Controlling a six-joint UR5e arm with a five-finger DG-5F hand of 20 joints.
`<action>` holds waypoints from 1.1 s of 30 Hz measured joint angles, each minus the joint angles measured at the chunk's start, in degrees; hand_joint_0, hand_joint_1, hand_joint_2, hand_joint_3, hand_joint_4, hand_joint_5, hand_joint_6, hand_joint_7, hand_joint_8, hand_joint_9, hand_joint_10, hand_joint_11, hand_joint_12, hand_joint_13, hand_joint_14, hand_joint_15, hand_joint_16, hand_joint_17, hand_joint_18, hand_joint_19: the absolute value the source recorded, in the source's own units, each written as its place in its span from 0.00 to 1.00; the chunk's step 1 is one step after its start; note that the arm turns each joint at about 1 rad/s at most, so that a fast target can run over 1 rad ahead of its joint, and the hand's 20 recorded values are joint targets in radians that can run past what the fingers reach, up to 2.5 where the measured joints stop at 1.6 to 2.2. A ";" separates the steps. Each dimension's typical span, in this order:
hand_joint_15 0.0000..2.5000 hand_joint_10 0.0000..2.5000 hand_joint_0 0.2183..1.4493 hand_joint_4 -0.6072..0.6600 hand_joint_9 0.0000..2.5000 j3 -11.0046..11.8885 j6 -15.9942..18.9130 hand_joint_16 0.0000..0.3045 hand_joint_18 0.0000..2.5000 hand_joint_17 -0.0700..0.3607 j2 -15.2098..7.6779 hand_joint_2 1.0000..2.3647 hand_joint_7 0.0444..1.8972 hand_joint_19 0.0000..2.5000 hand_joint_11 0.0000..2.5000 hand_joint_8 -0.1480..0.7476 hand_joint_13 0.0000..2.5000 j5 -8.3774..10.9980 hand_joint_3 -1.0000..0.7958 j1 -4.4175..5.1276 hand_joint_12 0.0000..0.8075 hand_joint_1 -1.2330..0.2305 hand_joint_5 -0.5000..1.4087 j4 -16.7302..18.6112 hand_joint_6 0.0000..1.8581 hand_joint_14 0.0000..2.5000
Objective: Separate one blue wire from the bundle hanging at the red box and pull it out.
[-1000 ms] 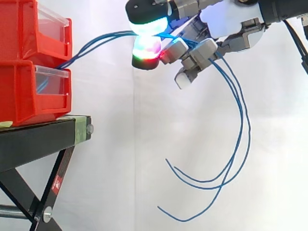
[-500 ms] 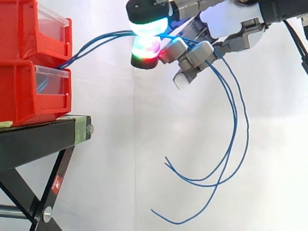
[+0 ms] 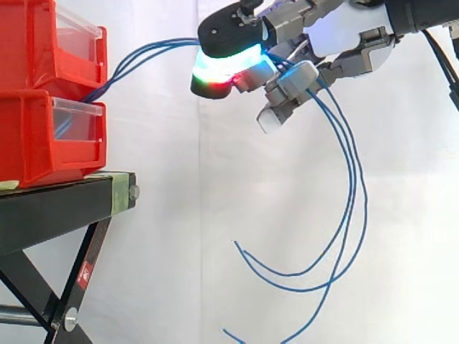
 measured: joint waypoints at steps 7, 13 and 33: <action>0.58 0.00 0.26 0.66 0.39 0.02 0.00 0.22 0.29 0.50 0.00 0.00 0.61 0.32 0.70 0.54 0.48 0.00 0.32 0.00 0.44 0.40 0.12 0.00 0.47 0.24; 0.57 0.00 0.24 0.67 0.41 0.01 0.00 0.22 0.30 0.52 0.00 0.00 0.61 0.32 0.70 0.55 0.49 0.00 0.30 0.01 0.44 0.45 0.13 0.00 0.47 0.26; 0.56 0.01 0.24 0.68 0.43 0.01 0.00 0.23 0.31 0.52 0.00 0.00 0.61 0.32 0.69 0.57 0.50 0.00 0.28 0.01 0.45 0.45 0.14 0.00 0.47 0.27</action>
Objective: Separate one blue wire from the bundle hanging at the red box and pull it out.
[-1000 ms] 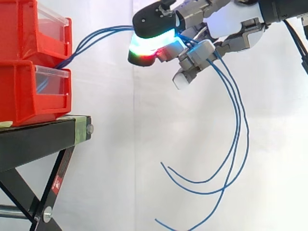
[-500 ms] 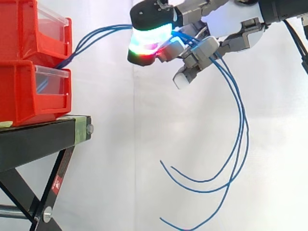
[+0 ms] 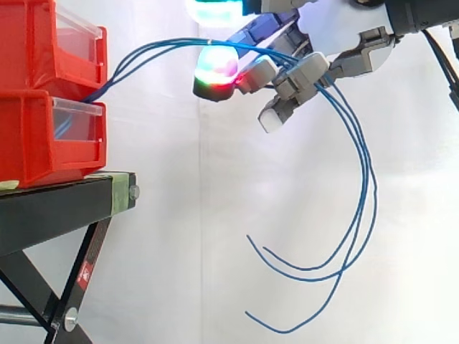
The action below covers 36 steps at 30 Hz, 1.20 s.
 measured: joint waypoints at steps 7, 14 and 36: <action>0.60 0.00 0.31 0.67 0.47 0.00 0.00 0.20 0.32 0.48 -0.02 0.01 0.61 0.33 0.71 0.53 0.52 0.00 0.34 0.00 0.41 0.42 0.15 0.00 0.48 0.23; 0.60 0.01 0.32 0.65 0.48 0.00 0.00 0.20 0.33 0.48 -0.01 0.01 0.62 0.33 0.71 0.53 0.53 0.00 0.38 0.00 0.41 0.39 0.15 0.00 0.48 0.22; 0.63 0.00 0.34 0.62 0.44 -0.01 0.38 0.20 0.30 0.48 0.00 0.02 0.63 0.32 0.72 0.51 0.51 0.00 0.48 0.00 0.42 0.29 0.14 0.00 0.48 0.18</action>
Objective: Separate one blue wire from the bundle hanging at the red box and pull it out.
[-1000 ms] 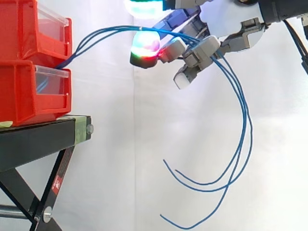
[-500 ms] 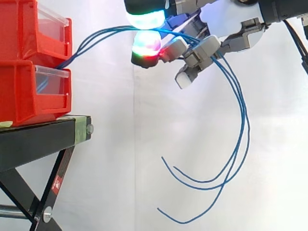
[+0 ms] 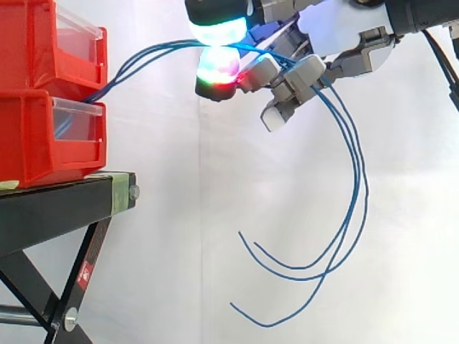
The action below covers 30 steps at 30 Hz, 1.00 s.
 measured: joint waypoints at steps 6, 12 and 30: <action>0.64 0.00 0.35 0.62 0.40 0.00 0.26 0.20 0.29 0.48 0.00 0.02 0.63 0.32 0.70 0.50 0.49 0.00 0.51 -0.02 0.41 0.28 0.13 0.00 0.48 0.16; 0.65 0.00 0.36 0.62 0.36 0.03 0.32 0.20 0.29 0.48 0.00 0.02 0.64 0.31 0.72 0.50 0.48 0.00 0.49 -0.01 0.42 0.24 0.12 0.00 0.48 0.15; 0.67 0.00 0.39 0.60 0.31 0.01 0.32 0.20 0.27 0.48 0.00 0.02 0.65 0.28 0.70 0.49 0.47 0.00 0.47 0.00 0.42 0.19 0.11 0.00 0.48 0.09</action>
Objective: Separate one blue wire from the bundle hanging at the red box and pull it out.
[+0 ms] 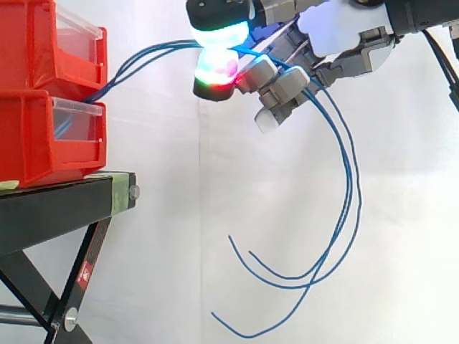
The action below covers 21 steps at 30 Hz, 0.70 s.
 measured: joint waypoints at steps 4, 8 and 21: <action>0.68 0.00 0.38 0.61 0.31 0.01 0.00 0.20 0.26 0.48 0.00 0.02 0.66 0.27 0.71 0.49 0.46 0.00 0.43 0.00 0.42 0.17 0.11 0.00 0.47 0.08; 0.66 0.00 0.40 0.62 0.30 -0.01 0.00 0.20 0.26 0.48 0.00 0.01 0.65 0.27 0.70 0.49 0.46 0.00 0.34 0.00 0.43 0.14 0.11 0.00 0.47 0.09; 0.64 0.00 0.27 0.66 0.37 -0.01 0.00 0.21 0.27 0.50 0.00 0.00 0.64 0.30 0.69 0.53 0.48 0.00 0.28 0.00 0.44 0.29 0.12 0.00 0.47 0.13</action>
